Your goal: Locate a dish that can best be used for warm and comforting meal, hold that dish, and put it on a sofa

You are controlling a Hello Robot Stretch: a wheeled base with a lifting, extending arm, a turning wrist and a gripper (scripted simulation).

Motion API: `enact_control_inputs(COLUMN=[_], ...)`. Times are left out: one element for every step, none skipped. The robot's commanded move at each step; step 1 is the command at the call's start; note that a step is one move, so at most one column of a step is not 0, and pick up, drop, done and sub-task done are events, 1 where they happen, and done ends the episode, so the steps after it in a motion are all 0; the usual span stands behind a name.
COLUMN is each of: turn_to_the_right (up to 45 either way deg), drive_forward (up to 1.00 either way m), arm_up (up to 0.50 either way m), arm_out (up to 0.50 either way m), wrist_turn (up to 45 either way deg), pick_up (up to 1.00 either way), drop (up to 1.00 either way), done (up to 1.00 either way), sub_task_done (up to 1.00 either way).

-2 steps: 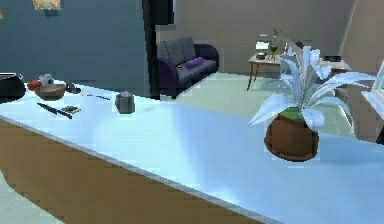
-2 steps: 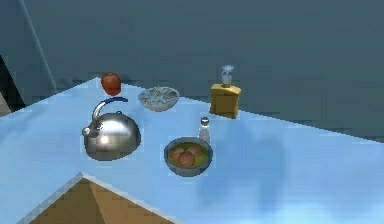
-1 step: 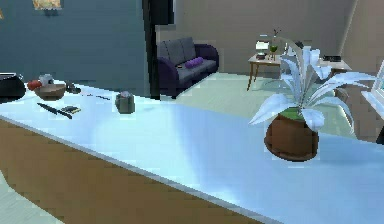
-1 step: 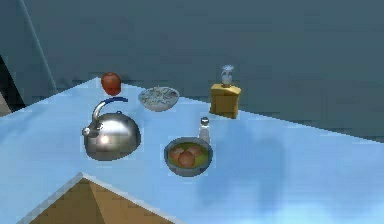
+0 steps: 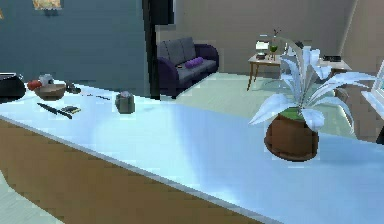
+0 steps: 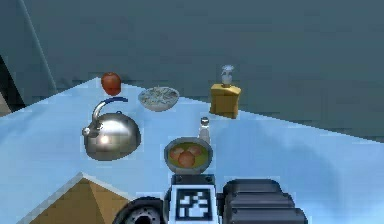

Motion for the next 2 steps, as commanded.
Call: enact_control_inputs(turn_to_the_right=[0.0,0.0], drive_forward=[0.00,0.00], arm_up=[0.00,0.00], arm_out=[0.50,0.00], wrist_turn=[0.0,45.0], pick_up=[0.00,0.00], drop=[0.00,0.00], done=[0.00,0.00], sub_task_done=[0.00,0.00])
